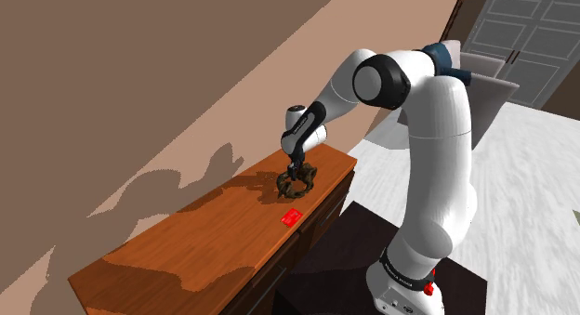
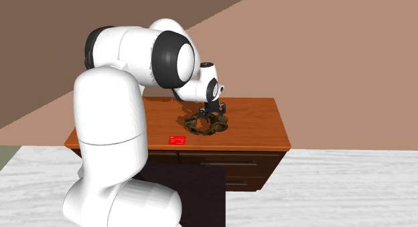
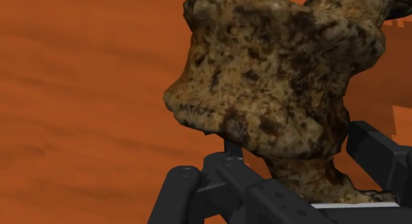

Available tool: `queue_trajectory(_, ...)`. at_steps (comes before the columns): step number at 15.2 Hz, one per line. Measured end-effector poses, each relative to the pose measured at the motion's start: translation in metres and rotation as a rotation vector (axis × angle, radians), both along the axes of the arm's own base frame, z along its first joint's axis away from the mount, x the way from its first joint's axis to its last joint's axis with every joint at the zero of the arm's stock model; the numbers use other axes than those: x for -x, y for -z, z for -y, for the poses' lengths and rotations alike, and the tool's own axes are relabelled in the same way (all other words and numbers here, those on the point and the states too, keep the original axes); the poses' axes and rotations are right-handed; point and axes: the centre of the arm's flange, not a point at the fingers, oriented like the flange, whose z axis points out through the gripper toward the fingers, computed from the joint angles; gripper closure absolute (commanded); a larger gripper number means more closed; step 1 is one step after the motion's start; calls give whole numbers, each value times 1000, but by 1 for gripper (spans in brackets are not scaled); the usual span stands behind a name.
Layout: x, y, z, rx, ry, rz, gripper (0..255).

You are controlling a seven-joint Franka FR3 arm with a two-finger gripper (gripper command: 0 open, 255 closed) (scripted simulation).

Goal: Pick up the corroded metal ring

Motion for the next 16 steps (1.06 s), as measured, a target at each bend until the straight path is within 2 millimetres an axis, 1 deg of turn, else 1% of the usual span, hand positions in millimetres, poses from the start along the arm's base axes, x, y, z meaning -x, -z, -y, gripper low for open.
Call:
queue_trajectory(4, 0, -15, 0, -1, 1, -2, 255)
queue_trajectory(11, 1, -52, 0, -1, 1, -2, 255)
queue_trajectory(16, 1, -75, 0, -1, 1, -3, 255)
